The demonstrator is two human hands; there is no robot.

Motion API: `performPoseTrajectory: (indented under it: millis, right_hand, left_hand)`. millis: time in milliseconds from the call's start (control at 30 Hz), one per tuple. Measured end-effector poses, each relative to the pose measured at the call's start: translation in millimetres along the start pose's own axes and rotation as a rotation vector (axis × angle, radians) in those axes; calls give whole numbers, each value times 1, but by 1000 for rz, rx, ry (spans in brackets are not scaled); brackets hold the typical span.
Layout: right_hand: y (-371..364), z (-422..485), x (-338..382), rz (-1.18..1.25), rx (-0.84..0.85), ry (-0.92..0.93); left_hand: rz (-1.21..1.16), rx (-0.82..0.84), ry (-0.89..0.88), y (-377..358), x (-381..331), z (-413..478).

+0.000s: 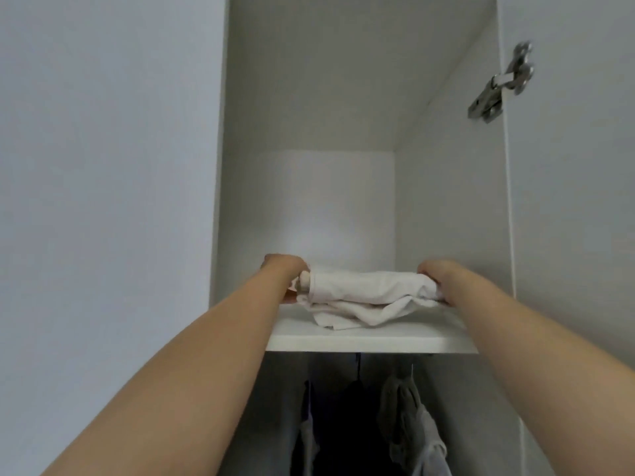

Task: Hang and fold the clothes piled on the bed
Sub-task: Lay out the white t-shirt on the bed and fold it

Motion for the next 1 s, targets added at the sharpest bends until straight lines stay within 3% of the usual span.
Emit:
performPoseTrajectory:
  millis: [67,133,167,267,333,433,500,600,900,1000]
  right_hand:
    - [-8,10,-7,-443,-38,137]
    - [-15,18,-10,-649,-14,259]
    - [-18,14,-5,-616,-17,300]
    - [-26,17,9,-433,98,406]
    - [-27,17,16,-387,367,347]
    - [-21,26,15,-382,769,200]
    - [-20,32,16,-475,865,209]
    - [-38,48,21,-714,747,270]
    - [-79,114,43,-1007,605,326]
    - [-97,154,43,-1168,515,384]
  left_hand:
    - [444,-152,-303,-9,3,20]
    - [570,-75,-563,-17,1,20]
    - [555,29,-628,-20,-1,16]
    - [769,382,-645,-30,-6,4]
    - [1058,536,-652,-35,-8,2]
    - [1188,607,-576,-44,-9,11]
    - [1218,592,-598,-49,-11,18]
    - [1292,540,-655,-59,-15,31]
    - [1547,479,-539,-112,-32,105]
    - [1602,417,-578,-127,-37,130]
Point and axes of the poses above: each hand's wrist, its own z-axis towards the middle knuckle, its own y-axis out of the back of the hand, x = y × z, the point moved 1 cm from there along z, towards the middle knuckle, and after that the axes turned 8 degrees about -x, right-handed, at the moved point
